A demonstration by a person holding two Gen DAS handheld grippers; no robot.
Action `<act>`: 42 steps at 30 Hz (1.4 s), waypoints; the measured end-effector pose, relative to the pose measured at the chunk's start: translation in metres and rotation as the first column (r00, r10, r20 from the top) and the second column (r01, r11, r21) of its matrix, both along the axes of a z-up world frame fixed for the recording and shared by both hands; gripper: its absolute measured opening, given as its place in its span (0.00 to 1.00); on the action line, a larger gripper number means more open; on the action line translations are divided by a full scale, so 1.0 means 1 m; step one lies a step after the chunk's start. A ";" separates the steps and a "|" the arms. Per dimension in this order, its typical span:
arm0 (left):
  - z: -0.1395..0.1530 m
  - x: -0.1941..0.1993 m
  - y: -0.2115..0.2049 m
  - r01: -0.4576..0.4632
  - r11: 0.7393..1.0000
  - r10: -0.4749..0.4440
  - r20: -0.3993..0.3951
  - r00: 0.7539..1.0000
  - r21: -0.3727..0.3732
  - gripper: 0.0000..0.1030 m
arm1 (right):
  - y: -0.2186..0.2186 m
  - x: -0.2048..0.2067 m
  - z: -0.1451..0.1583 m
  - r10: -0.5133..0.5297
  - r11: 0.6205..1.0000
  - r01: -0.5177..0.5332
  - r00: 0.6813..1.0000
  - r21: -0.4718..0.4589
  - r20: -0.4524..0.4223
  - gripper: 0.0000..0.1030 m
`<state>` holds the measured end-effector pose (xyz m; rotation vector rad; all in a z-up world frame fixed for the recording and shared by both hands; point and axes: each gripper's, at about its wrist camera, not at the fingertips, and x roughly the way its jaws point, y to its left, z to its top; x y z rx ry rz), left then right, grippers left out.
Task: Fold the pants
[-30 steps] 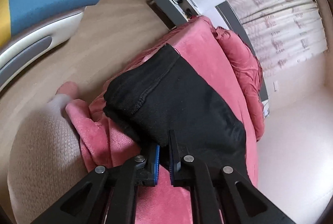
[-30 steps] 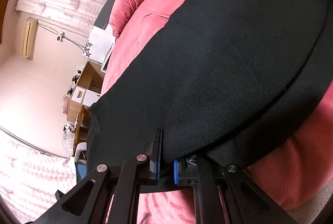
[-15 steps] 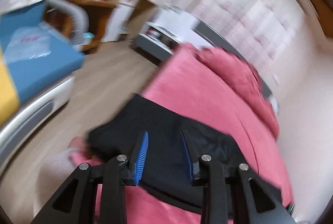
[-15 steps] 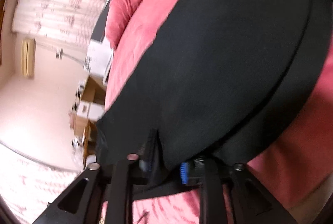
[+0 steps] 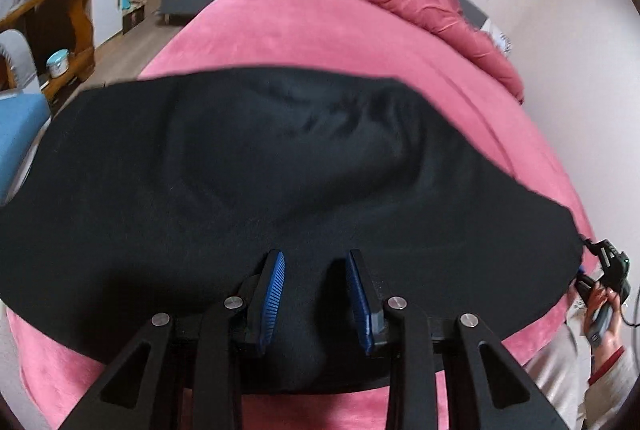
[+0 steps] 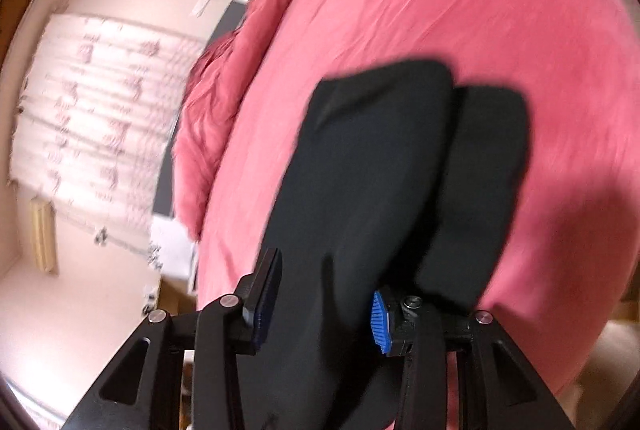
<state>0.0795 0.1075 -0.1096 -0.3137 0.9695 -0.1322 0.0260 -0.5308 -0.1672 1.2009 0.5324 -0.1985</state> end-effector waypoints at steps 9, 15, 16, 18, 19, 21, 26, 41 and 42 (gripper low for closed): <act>-0.004 -0.006 0.015 -0.021 0.998 0.020 -0.011 1.000 -0.052 0.31 | -0.017 -0.012 0.049 0.053 0.998 -0.051 0.997 -0.044 0.051 0.06; -0.005 -0.016 0.024 -0.019 0.997 0.019 -0.008 1.000 -0.074 0.31 | -0.033 -0.012 0.007 0.055 0.997 -0.061 0.991 -0.046 -0.124 0.07; -0.004 -0.017 0.025 -0.015 0.997 0.014 -0.010 1.000 -0.071 0.31 | -0.031 -0.010 -0.002 0.056 0.998 -0.061 0.988 -0.028 -0.141 0.08; -0.003 -0.020 0.025 -0.006 0.998 0.005 -0.011 1.000 -0.061 0.31 | -0.034 -0.009 -0.009 0.041 0.999 -0.041 0.992 0.004 -0.116 0.09; -0.004 -0.021 0.022 0.001 0.999 -0.001 -0.010 1.000 -0.051 0.31 | -0.035 -0.009 -0.009 0.035 0.999 -0.033 0.994 0.012 -0.104 0.11; -0.002 -0.024 0.018 0.012 0.999 -0.012 -0.004 1.000 -0.029 0.31 | -0.039 -0.005 -0.004 0.032 0.999 -0.033 0.994 -0.005 -0.109 0.11; -0.002 -0.028 0.010 0.001 1.000 0.000 0.002 1.000 -0.006 0.31 | -0.047 -0.001 0.026 0.081 0.993 -0.087 0.994 -0.082 -0.071 0.07; 0.001 -0.031 0.005 0.000 1.000 0.000 0.013 1.000 -0.009 0.32 | -0.067 -0.040 0.006 -0.024 0.987 0.006 0.994 -0.162 -0.110 0.24; 0.003 -0.032 0.002 0.014 1.000 -0.014 0.023 1.000 -0.018 0.32 | -0.067 -0.045 0.009 -0.035 0.984 0.014 0.992 -0.175 -0.118 0.27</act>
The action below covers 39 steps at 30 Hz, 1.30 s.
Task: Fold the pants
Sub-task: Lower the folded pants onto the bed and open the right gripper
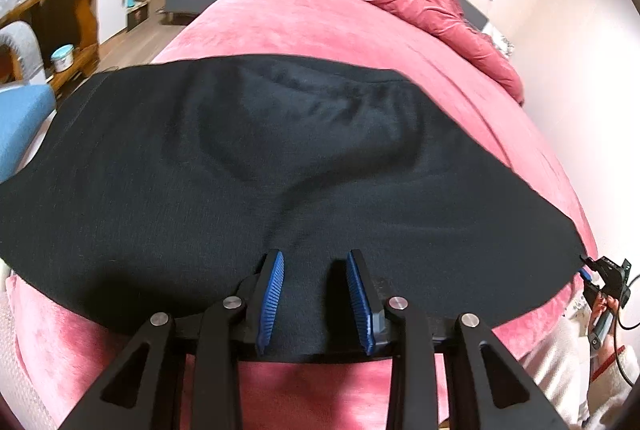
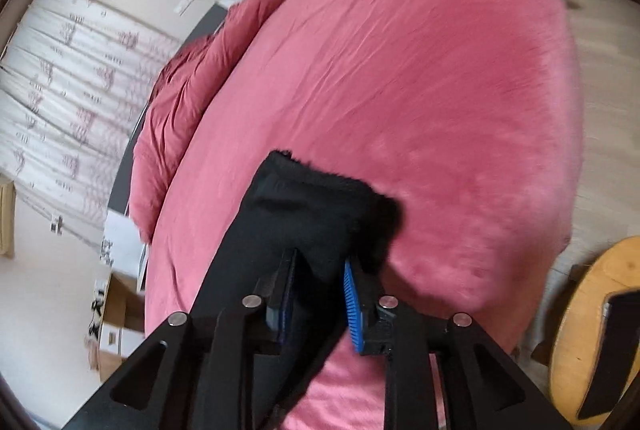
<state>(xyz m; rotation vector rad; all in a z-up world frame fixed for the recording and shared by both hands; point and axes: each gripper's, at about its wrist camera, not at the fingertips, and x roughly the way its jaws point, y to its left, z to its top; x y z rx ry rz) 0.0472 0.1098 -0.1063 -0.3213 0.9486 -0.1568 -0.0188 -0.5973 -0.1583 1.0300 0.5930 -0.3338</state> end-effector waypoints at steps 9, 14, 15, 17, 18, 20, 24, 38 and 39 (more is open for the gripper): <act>0.006 0.004 -0.054 0.180 0.983 -0.180 0.019 0.983 0.028 0.33 | 0.017 -0.007 0.000 0.040 0.999 -0.040 0.999 0.009 -0.027 0.49; 0.000 0.007 -0.062 0.192 0.980 -0.191 -0.016 0.981 0.061 0.33 | 0.034 0.002 -0.006 0.023 1.000 -0.025 0.995 -0.014 -0.099 0.49; 0.002 0.006 -0.061 0.191 0.980 -0.190 -0.014 0.982 0.054 0.33 | 0.043 0.001 0.003 -0.026 0.995 0.012 0.988 -0.097 -0.152 0.49; 0.005 0.005 -0.058 0.180 0.983 -0.180 0.000 0.984 0.039 0.33 | 0.064 -0.006 0.024 -0.125 0.963 0.068 0.971 -0.262 -0.205 0.51; 0.007 0.007 -0.056 0.172 0.984 -0.173 0.012 0.985 0.040 0.33 | 0.078 -0.007 0.036 -0.123 0.950 0.065 0.977 -0.305 -0.173 0.51; 0.009 0.014 -0.052 0.160 0.986 -0.161 0.019 0.987 0.057 0.33 | 0.113 0.002 0.058 -0.054 0.918 -0.003 0.990 -0.397 -0.131 0.51; 0.009 0.033 -0.044 0.119 0.990 -0.122 0.033 0.992 0.079 0.33 | 0.196 0.053 0.081 0.315 0.844 -0.325 0.944 -0.426 -0.097 0.51; -0.016 0.012 -0.014 0.106 0.994 -0.104 0.095 0.990 -0.013 0.33 | 0.479 0.246 0.060 0.899 0.398 -0.902 0.420 -0.167 -0.125 0.50; -0.017 0.010 -0.012 0.111 0.994 -0.109 0.102 0.989 -0.018 0.33 | 0.489 0.264 0.053 0.894 0.395 -0.907 0.416 -0.149 -0.166 0.50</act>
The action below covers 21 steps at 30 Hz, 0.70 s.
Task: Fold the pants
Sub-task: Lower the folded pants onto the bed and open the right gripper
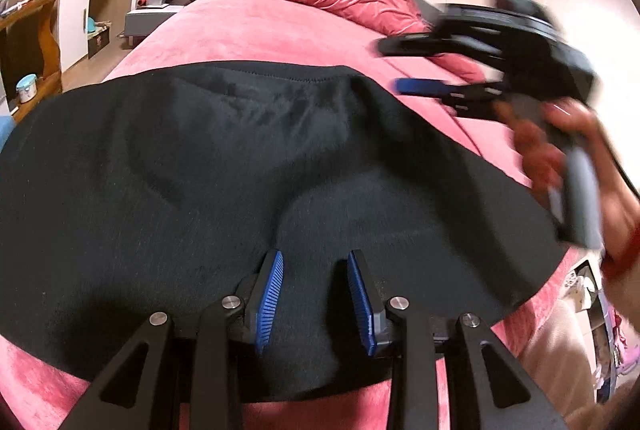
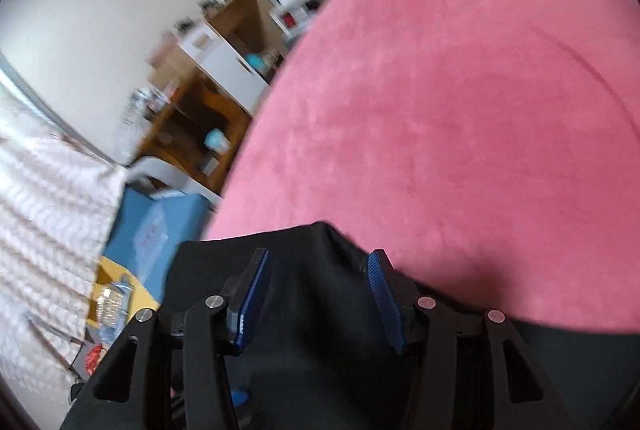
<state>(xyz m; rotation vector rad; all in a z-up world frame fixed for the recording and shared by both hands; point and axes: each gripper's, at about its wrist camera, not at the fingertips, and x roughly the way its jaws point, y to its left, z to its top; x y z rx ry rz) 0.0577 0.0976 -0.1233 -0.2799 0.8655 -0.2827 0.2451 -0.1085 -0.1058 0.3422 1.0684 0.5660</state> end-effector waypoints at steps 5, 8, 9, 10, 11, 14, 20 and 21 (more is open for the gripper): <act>-0.004 -0.001 0.006 0.012 0.999 -0.011 0.011 1.000 -0.031 0.33 | 0.032 0.032 -0.026 0.123 0.992 -0.122 0.984 0.015 -0.132 0.15; -0.008 -0.001 0.014 0.008 0.998 -0.008 0.008 1.000 -0.065 0.33 | 0.037 0.026 -0.018 0.102 0.993 -0.103 0.995 -0.054 -0.018 0.11; -0.010 -0.001 0.014 0.007 0.997 -0.007 0.008 1.000 -0.071 0.33 | 0.034 0.027 -0.014 0.067 0.997 -0.065 0.998 -0.050 0.022 0.10; -0.011 0.000 0.015 0.007 0.997 -0.007 0.007 1.000 -0.076 0.33 | 0.033 0.027 -0.011 0.042 0.998 -0.039 0.998 -0.048 0.052 0.09; -0.012 0.000 0.016 0.007 0.997 -0.007 0.008 1.000 -0.078 0.33 | 0.034 0.028 -0.013 0.025 0.998 -0.020 0.997 -0.064 0.077 0.08; -0.016 -0.003 0.016 0.010 0.998 -0.009 0.015 1.000 -0.069 0.33 | 0.046 0.024 -0.032 0.062 0.981 -0.040 0.992 -0.188 0.113 0.08; -0.013 -0.004 0.005 0.018 1.000 -0.017 0.029 0.999 -0.023 0.33 | 0.035 0.022 -0.024 0.069 0.984 -0.045 0.988 -0.172 0.140 0.10; -0.012 -0.005 0.005 0.017 1.000 -0.016 0.026 1.000 -0.023 0.33 | 0.025 0.019 -0.017 0.036 0.992 -0.018 0.989 -0.124 0.140 0.14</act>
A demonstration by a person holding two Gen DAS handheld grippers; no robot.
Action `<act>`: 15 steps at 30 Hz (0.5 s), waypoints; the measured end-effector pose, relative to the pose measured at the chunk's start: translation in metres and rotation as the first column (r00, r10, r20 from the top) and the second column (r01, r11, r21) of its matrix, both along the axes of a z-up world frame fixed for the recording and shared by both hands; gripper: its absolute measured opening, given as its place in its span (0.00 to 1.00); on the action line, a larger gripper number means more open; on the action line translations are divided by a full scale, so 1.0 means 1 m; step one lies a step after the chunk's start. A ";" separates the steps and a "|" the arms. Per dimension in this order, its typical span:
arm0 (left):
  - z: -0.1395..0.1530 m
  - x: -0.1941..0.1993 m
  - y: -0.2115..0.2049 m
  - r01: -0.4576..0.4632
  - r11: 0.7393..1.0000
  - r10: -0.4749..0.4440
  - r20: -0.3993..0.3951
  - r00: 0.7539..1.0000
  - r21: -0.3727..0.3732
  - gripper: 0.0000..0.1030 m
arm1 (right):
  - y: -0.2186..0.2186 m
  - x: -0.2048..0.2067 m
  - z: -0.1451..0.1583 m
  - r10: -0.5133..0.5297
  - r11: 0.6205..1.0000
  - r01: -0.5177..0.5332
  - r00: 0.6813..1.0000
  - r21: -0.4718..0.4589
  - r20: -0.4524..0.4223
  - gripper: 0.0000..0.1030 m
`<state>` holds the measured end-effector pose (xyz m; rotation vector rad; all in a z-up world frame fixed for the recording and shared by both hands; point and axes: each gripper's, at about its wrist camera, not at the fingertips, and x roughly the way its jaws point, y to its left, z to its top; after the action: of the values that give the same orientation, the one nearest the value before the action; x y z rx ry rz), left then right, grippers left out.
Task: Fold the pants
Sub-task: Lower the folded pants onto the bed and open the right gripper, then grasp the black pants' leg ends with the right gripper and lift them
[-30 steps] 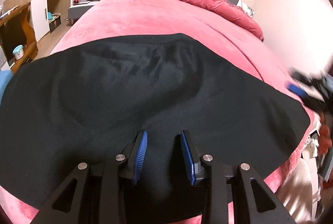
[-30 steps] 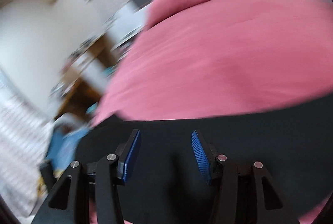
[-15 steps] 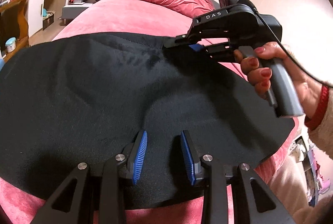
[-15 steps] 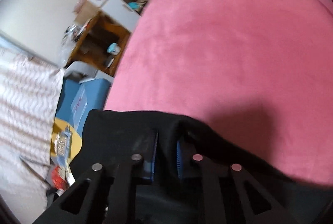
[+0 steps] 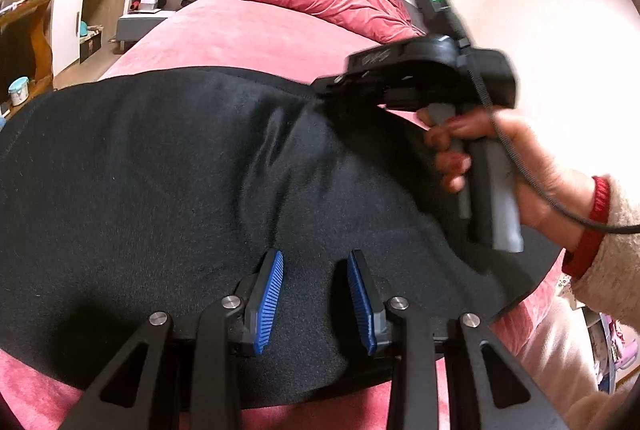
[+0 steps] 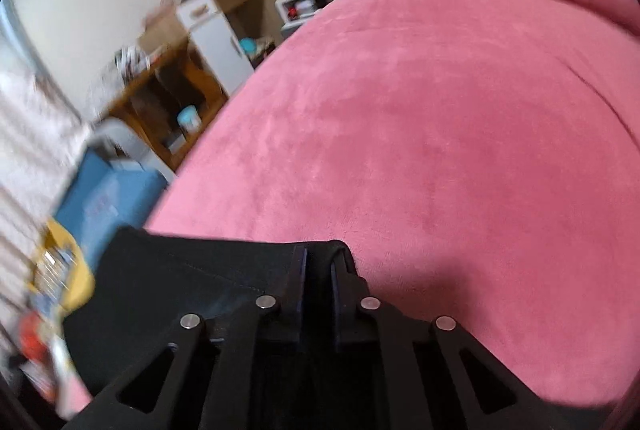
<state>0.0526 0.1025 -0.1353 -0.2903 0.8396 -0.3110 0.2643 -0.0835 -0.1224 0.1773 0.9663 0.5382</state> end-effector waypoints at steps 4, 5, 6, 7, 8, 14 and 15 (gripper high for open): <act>0.011 0.001 0.004 -0.041 0.999 0.041 -0.001 0.999 -0.022 0.33 | -0.025 -0.036 0.034 -0.091 0.996 0.094 0.980 -0.011 0.176 0.42; 0.015 0.001 0.005 -0.061 0.998 0.062 0.007 0.998 -0.027 0.33 | -0.027 -0.045 0.039 -0.086 0.995 0.093 0.975 -0.025 0.203 0.42; 0.020 0.000 0.004 -0.076 0.997 0.077 0.014 0.997 -0.033 0.33 | -0.028 -0.059 0.043 -0.056 0.996 0.071 0.971 -0.055 0.232 0.42; 0.023 0.003 0.007 -0.085 0.995 0.086 0.018 0.996 -0.043 0.33 | -0.028 -0.066 0.044 -0.031 0.996 0.051 0.971 -0.075 0.235 0.37; 0.025 0.007 0.008 -0.092 0.995 0.092 0.017 0.996 -0.043 0.33 | -0.026 -0.075 0.043 0.006 0.995 0.018 0.973 -0.102 0.232 0.30; 0.008 0.036 0.017 -0.155 0.987 0.158 -0.075 0.985 0.042 0.33 | -0.025 -0.094 -0.009 0.021 0.980 -0.002 0.996 -0.200 0.092 0.24; 0.005 0.035 0.019 -0.161 0.987 0.163 -0.072 0.984 0.030 0.33 | -0.028 -0.092 -0.018 0.004 0.979 0.008 0.998 -0.202 0.061 0.23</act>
<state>0.0875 0.1219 -0.1301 -0.3469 0.8866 -0.1389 0.1727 -0.1119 -0.1399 -0.0205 0.9550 0.4373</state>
